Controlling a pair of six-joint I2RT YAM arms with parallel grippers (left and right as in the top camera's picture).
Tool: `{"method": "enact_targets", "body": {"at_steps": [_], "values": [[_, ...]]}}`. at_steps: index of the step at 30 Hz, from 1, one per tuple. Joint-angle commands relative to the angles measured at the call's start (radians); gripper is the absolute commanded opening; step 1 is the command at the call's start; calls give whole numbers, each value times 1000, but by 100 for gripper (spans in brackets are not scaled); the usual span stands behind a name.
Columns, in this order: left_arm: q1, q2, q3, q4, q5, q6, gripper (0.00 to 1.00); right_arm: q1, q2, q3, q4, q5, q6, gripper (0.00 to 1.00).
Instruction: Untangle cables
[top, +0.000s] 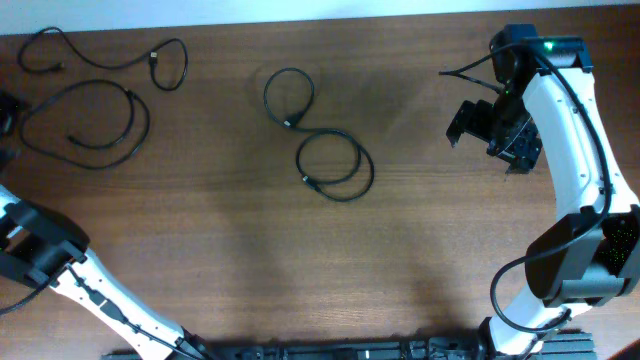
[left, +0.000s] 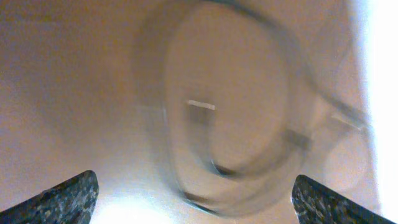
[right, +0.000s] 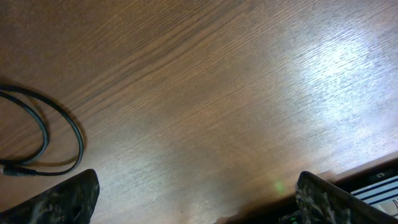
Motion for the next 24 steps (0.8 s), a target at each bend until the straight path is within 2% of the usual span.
{"method": "enact_targets", "body": {"at_steps": [1,2,3,7,8,9,12,13,14,20,24], "values": [[-121,-36,20,-41,356,173,100,-1,-2,-2,0,10,4,98],[-203,-36,19,-72,351,259,100,-1,-2,-2,0,10,4,98],[-301,-36,19,-97,315,293,99,-1,-2,-2,0,10,4,98],[-676,-35,18,-114,-100,293,99,-1,-2,-2,0,9,4,98],[-742,-35,18,-95,-174,328,99,-1,-2,-2,0,10,4,98],[-837,-35,17,-65,-243,459,99,-1,-2,-2,0,10,4,98],[-1013,-35,16,-11,-245,743,99,-1,-2,-2,0,10,4,98],[-1057,-35,6,0,-235,765,99,-1,-2,-2,0,10,4,98],[-1088,-35,-6,7,-213,791,99,-1,-2,-2,0,10,4,98],[-1190,-35,-248,31,-144,1226,100,-1,-2,-2,0,9,4,98],[-1192,-35,-403,199,-148,1231,100,-1,-2,-2,0,10,4,98]]}}
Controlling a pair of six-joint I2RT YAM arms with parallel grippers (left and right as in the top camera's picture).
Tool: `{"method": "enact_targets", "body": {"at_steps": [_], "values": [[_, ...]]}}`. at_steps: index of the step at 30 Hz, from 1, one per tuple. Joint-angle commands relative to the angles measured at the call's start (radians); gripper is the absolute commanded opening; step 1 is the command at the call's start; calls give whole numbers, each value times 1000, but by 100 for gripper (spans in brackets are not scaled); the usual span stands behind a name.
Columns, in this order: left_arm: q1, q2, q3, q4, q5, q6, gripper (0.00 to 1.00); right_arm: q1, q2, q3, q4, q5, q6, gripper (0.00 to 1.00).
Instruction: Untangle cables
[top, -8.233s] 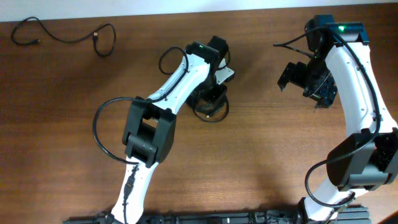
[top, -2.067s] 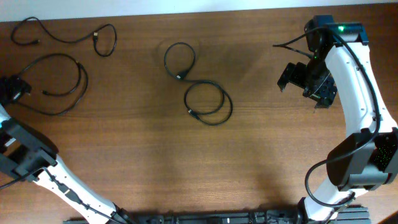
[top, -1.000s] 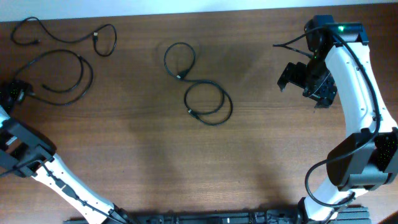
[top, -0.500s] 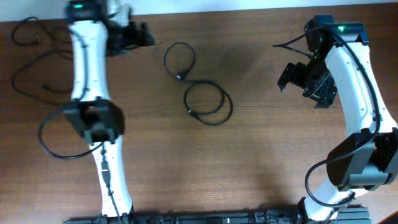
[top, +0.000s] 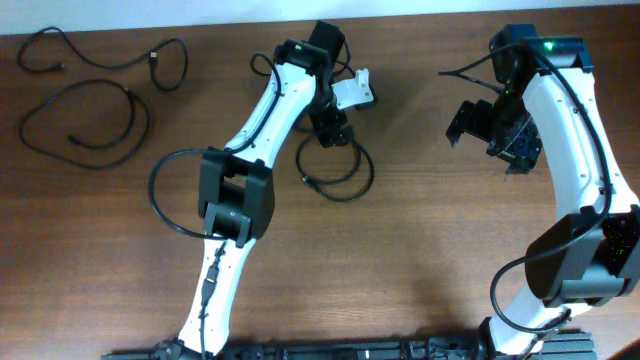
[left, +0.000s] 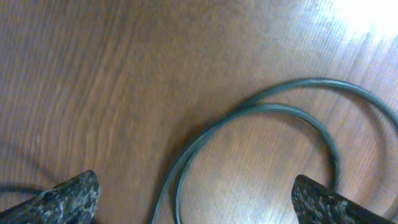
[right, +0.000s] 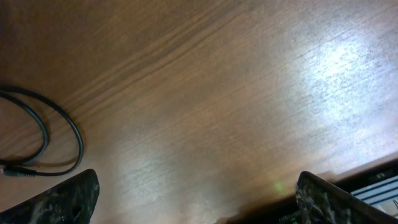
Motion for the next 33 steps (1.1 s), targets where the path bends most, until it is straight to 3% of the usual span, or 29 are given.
{"method": "enact_targets", "body": {"at_steps": [1,6,7,13,14,15,16,18,23,25,33], "values": [[-3,-20,-84,56,24,51,100,-1,-2,-2,-2,10,4,98],[-7,-20,-140,101,16,51,88,-1,-2,-2,-2,10,4,99],[-8,-20,-148,114,-20,50,75,-1,-2,-2,-2,10,4,98],[-8,-20,-217,148,-86,40,52,-1,-2,-2,-2,9,4,98],[-8,-20,-240,155,-86,39,41,-1,-2,-2,-2,9,4,98],[-8,-20,-263,154,-85,18,7,-1,-2,-2,-2,9,4,98],[-8,-20,-263,155,-84,-20,0,-1,-2,-2,-2,10,4,98],[-8,-21,-248,154,-82,-126,0,-1,-2,-2,-2,9,4,98],[16,-158,-112,117,-82,-569,0,-1,-2,-2,-2,10,4,98],[53,-254,-104,119,-82,-625,0,-1,-2,-2,-2,9,4,98],[391,-588,-104,113,-81,-1086,0,-1,-2,-2,-2,10,4,98]]}}
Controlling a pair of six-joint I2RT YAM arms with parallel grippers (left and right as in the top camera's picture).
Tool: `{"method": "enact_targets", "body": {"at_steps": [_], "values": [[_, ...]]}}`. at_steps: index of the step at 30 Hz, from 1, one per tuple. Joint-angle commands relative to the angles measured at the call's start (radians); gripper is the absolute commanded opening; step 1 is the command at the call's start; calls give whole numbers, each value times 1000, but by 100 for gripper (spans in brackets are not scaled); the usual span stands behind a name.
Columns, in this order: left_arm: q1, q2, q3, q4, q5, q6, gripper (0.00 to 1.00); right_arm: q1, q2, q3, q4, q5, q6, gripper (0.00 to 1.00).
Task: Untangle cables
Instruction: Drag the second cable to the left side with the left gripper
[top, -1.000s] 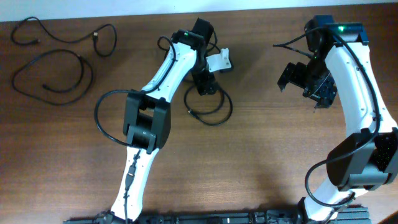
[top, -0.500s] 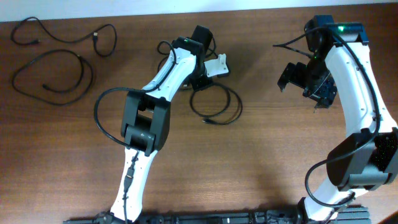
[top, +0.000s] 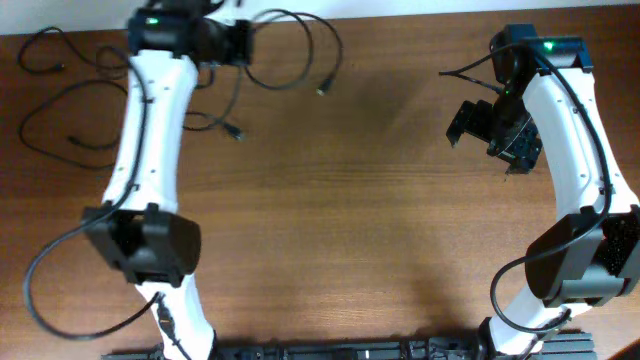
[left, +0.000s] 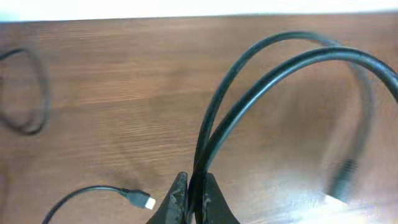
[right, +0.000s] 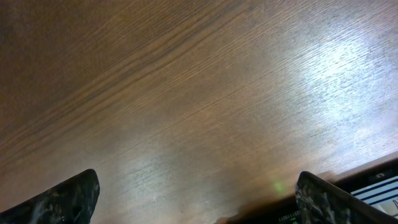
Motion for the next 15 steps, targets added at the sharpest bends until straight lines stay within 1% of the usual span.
{"method": "enact_targets", "body": {"at_steps": [1,2,3,4,5,7,8,9,10,11,12,13,15], "values": [[106,-175,16,-6,20,-199,0,-1,-2,-2,0,10,4,98],[142,-227,16,-2,92,-200,0,-1,-2,-2,0,9,4,98],[196,-298,16,8,197,-236,0,-1,-2,-2,0,9,4,99],[229,-335,16,10,239,-270,0,-1,-2,-2,0,10,4,98],[263,-369,16,9,267,-303,0,-1,-2,-2,0,9,4,98],[337,-431,16,10,275,-370,0,-1,-2,-2,0,9,4,98],[361,-449,16,10,277,-384,0,-1,-2,-2,0,10,4,98],[405,-476,16,18,315,-382,0,-1,-2,-2,0,9,4,98],[459,-503,16,30,399,-382,0,-1,-2,-2,0,9,4,99],[546,-537,16,47,533,-383,0,-1,-2,-2,0,9,4,98],[591,-550,16,43,553,-410,0,-1,-2,-2,0,10,4,98],[706,-574,16,5,554,-493,0,-1,-2,-2,0,9,4,98],[827,-581,16,-48,550,-515,0,-1,-2,-2,0,10,4,98]]}}
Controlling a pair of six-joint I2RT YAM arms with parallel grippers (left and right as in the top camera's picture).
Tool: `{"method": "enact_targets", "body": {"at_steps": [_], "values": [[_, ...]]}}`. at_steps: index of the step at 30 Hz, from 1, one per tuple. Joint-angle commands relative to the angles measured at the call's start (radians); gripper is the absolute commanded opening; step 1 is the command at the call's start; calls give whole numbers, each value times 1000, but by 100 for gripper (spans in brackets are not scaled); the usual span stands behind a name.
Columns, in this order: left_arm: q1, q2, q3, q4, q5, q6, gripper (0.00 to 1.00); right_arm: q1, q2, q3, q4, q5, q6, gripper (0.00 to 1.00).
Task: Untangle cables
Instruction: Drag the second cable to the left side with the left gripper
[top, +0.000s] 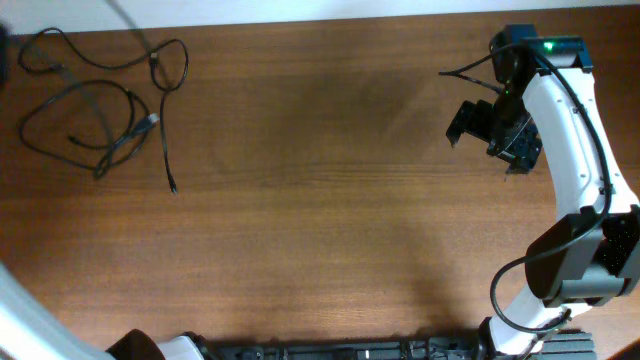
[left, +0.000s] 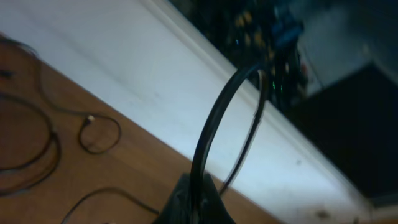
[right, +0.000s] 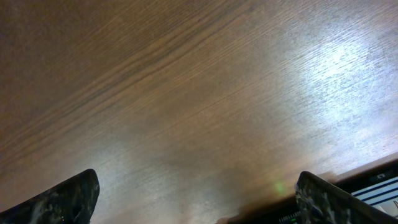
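Note:
My left gripper (left: 194, 202) is shut on a black cable (left: 211, 124), which arcs up from the jaws in front of the white wall beyond the table's back edge. In the overhead view the gripper itself is out of view. There a blurred strand of cable (top: 135, 35) comes down from the top edge, and a loose end (top: 166, 150) trails on the wood. Other cables (top: 70, 115) lie looped at the back left corner. My right gripper (right: 196, 193) is open over bare wood at the right, with nothing between its fingers (right: 74, 193).
The wooden table (top: 330, 200) runs wide between the cable pile and the right arm (top: 570, 120). A white wall (left: 124, 74) and dark equipment (left: 267, 31) stand behind the back edge. A black rail (top: 330, 350) lines the front edge.
My left arm has left the overhead view toward the back left, still shut on the cable. The lifted loop is gone from the table's back middle; its end now trails beside the left pile.
A figure-eight cable lay at the table's middle with my left arm far left. Then my left gripper was open over that cable. Then it held it, lifted at the back left. Now it holds it past the back-left edge. My right arm stayed still.

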Motion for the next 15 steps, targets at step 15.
{"method": "enact_targets", "body": {"at_steps": [15], "values": [[472,209,-26,-361,-649,-275,0,-1,-2,-2,-1,10,4,98]]}}
